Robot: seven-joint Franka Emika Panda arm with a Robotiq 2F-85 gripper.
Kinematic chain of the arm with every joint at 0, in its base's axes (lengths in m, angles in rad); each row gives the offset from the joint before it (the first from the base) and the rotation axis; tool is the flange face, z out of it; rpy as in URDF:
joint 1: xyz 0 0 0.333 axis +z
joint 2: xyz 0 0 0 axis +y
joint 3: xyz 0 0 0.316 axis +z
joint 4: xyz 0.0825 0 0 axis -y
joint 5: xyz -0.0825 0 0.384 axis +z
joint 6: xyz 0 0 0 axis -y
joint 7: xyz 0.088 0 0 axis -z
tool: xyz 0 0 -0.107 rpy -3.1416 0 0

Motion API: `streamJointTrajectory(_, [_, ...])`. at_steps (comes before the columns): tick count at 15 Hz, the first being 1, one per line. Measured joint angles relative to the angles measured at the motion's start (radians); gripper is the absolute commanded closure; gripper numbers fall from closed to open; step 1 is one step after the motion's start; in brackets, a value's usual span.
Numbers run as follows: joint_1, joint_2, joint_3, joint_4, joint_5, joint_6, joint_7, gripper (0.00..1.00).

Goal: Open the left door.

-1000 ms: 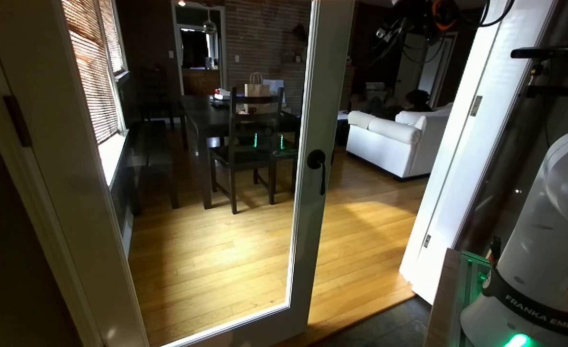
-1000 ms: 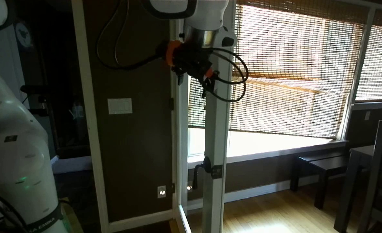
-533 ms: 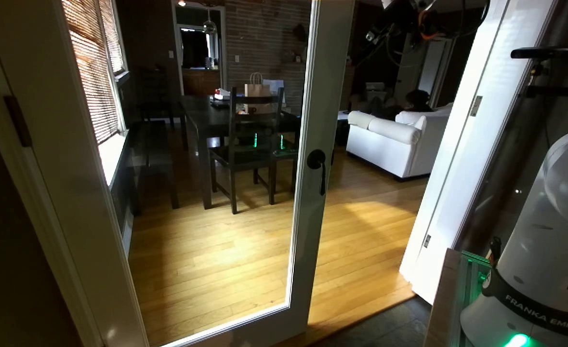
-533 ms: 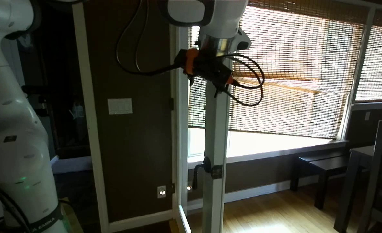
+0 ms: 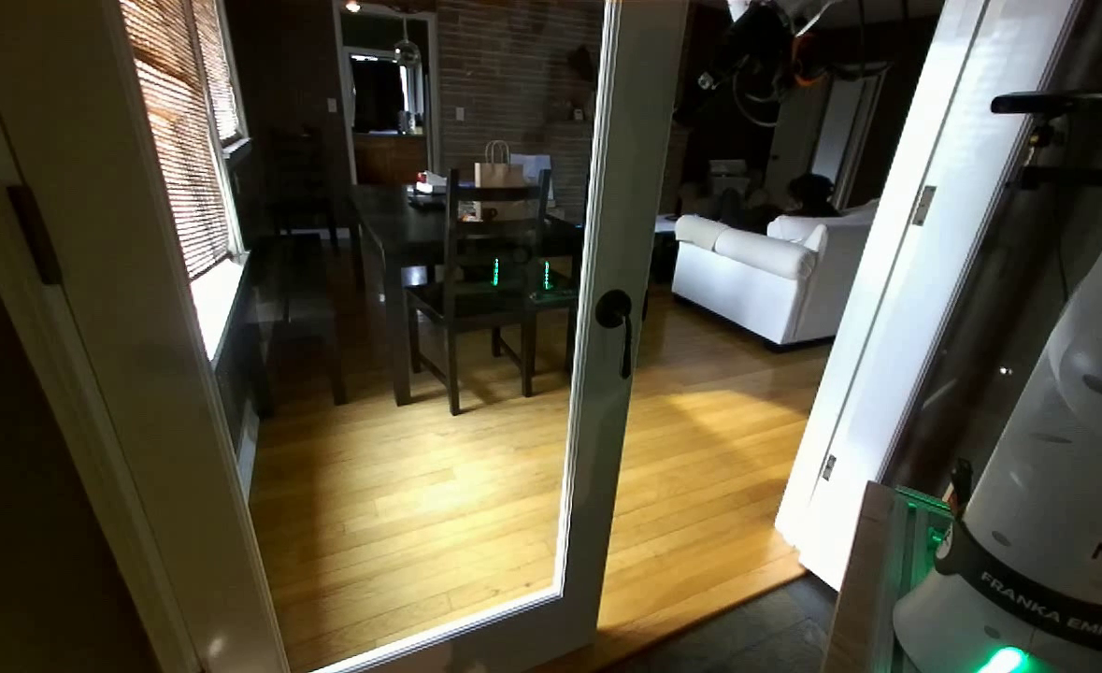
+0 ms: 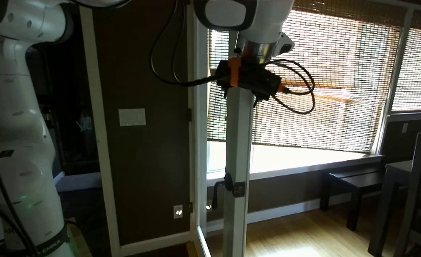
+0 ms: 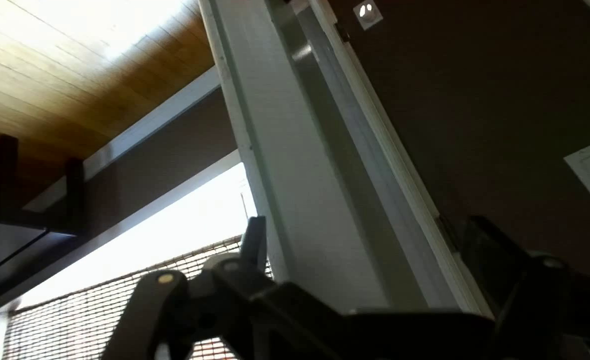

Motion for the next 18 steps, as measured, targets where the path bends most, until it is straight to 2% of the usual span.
streamJointTrajectory(7, [-0.090,0.081,0.064,0.045,0.074,-0.092,-0.151,0.00])
streamJointTrajectory(11, [-0.139,0.102,0.100,0.052,0.115,-0.105,-0.224,0.00])
streamJointTrajectory(18, [-0.184,0.121,0.131,0.068,0.137,-0.153,-0.269,0.00])
